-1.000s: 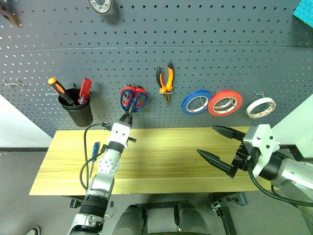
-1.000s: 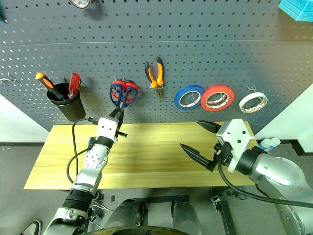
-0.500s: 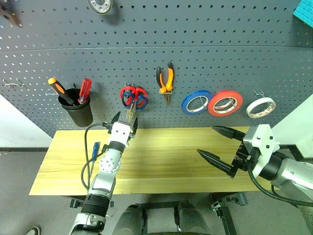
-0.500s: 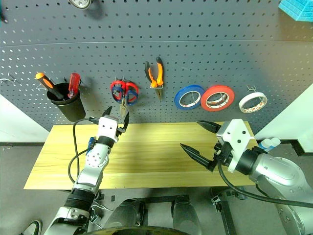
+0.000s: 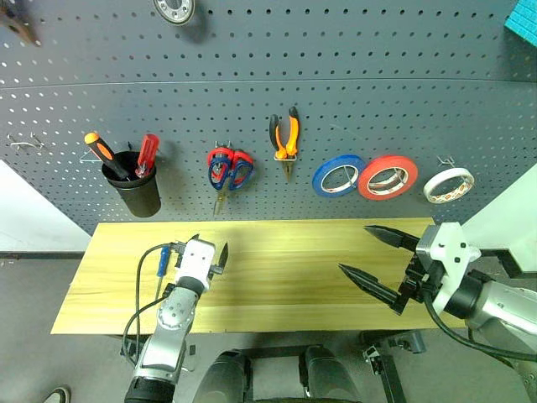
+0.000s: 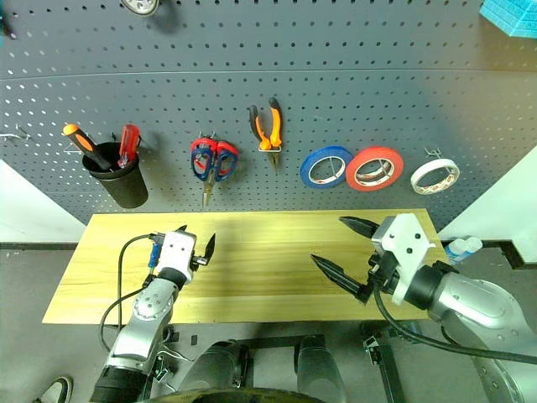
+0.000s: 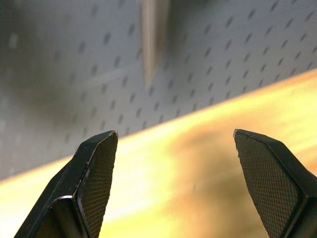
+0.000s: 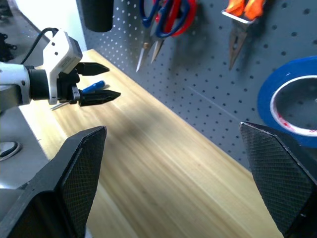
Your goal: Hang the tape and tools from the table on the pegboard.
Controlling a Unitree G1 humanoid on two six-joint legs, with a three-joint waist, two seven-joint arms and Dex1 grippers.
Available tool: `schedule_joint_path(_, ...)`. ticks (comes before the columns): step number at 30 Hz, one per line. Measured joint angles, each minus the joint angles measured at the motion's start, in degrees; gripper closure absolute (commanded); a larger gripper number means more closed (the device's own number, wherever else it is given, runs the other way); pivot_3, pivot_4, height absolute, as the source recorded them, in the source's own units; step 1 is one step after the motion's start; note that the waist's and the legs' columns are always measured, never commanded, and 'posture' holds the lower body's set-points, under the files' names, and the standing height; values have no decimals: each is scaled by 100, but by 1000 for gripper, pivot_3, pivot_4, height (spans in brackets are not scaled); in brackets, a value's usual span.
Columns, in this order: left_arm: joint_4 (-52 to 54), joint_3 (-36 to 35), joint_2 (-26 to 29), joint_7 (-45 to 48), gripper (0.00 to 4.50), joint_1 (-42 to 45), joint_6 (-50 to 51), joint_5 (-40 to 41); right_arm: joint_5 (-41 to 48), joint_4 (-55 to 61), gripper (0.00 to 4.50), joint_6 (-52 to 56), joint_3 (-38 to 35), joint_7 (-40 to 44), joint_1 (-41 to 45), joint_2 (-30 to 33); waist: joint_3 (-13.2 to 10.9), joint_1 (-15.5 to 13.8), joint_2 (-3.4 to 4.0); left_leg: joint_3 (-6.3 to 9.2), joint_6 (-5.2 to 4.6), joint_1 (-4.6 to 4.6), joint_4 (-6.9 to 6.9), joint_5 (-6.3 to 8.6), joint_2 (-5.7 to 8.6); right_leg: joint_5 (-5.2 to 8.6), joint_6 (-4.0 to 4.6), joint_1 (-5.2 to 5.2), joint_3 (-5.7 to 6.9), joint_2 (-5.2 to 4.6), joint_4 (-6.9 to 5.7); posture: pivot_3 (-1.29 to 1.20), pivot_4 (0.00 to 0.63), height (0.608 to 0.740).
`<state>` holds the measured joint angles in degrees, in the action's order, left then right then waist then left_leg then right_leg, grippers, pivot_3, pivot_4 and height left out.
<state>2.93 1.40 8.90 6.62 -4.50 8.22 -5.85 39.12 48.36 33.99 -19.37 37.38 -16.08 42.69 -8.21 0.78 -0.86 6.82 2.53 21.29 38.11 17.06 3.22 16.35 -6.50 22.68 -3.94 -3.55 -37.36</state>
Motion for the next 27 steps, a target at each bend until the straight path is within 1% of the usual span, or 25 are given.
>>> schedule_joint_path(3, 306, -351, 79, 25, 609, 122, 1098, 217, 20, 74, 0, 1, -1, -25, -116, -14, 0, 1, 0, 1, 0, -2, 0, 0, 0, 0, 0, -2, 1, 2, 0, -66, 127, 724)
schedule_joint_path(6, 444, -726, 110, 19, 609, 474, 2254, 488, 83, 128, 0, 22, -21, -52, -211, -15, -1, 1, -2, 0, 0, -3, 2, 0, 0, 0, -1, -6, 2, 2, 2, -66, 132, 724)
schedule_joint_path(12, 450, -1161, 29, 25, 609, 1085, 4042, 1023, 288, 300, 0, 112, -206, -48, -381, 94, -2, 23, -3, 3, -3, -3, 2, 2, 0, 1, -1, -6, 3, 2, 5, -76, 141, 724)
schedule_joint_path(18, 376, -1244, 121, 29, 609, 1132, 4698, 1166, 382, 309, 0, 166, -296, -50, -426, 122, -5, 5, -8, 5, -2, -3, 1, 2, 0, 1, -1, -6, 3, 1, 7, -76, 144, 724)
schedule_joint_path(21, 241, -1392, 338, 66, 609, 1215, 4869, 1244, 385, 309, 0, 171, -364, -36, -464, 131, -5, 1, -8, 6, -2, -2, 1, 2, -1, 1, -1, -6, 3, 0, 8, -71, 146, 724)
schedule_joint_path(27, -20, -1701, 754, 73, 609, 1357, 4875, 1286, 383, 302, 0, 172, -408, 4, -518, 157, -7, -3, -8, 8, -2, -1, 1, 2, 0, 1, 0, -6, 3, -3, 13, -62, 153, 724)
